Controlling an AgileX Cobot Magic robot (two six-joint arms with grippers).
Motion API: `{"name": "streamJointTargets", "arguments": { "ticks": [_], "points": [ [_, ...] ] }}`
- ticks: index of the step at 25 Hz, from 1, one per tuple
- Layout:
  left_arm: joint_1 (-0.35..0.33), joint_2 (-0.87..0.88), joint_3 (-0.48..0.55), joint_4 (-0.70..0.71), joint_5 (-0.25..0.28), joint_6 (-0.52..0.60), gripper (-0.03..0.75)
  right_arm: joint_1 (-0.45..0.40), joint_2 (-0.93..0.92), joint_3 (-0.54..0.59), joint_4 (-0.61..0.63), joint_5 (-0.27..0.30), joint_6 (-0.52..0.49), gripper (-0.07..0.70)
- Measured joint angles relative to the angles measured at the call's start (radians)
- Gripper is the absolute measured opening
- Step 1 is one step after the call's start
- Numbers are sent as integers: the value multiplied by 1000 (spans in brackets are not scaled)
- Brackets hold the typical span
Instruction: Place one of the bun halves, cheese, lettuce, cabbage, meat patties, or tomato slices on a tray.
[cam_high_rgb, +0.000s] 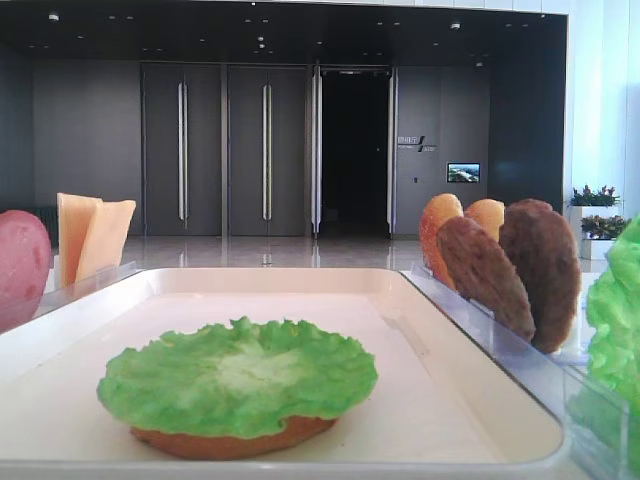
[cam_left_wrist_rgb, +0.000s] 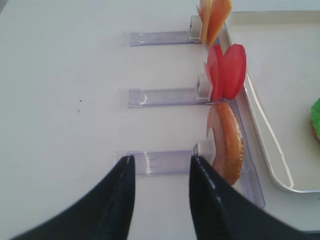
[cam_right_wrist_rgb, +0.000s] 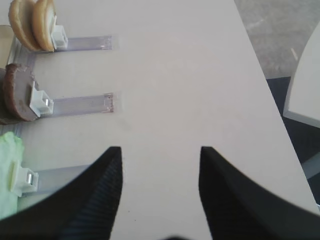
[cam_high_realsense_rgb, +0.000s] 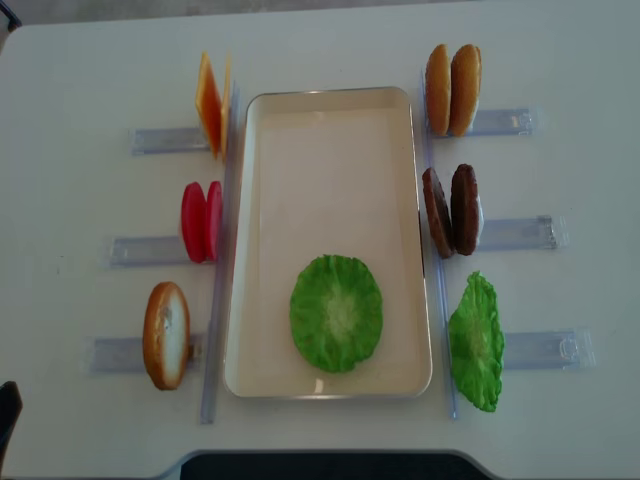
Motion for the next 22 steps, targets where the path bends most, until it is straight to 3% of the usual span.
{"name": "streamJointTargets", "arguments": {
  "ticks": [8, 13, 22],
  "points": [
    [0, 0, 0, 0, 0, 0, 282, 0, -238, 168, 2, 3, 2, 368],
    [0, 0, 0, 0, 0, 0, 282, 0, -266, 204, 33, 1, 3, 368],
    [0, 0, 0, 0, 0, 0, 282, 13, -267, 241, 33, -79, -13, 368]
  ]
}}
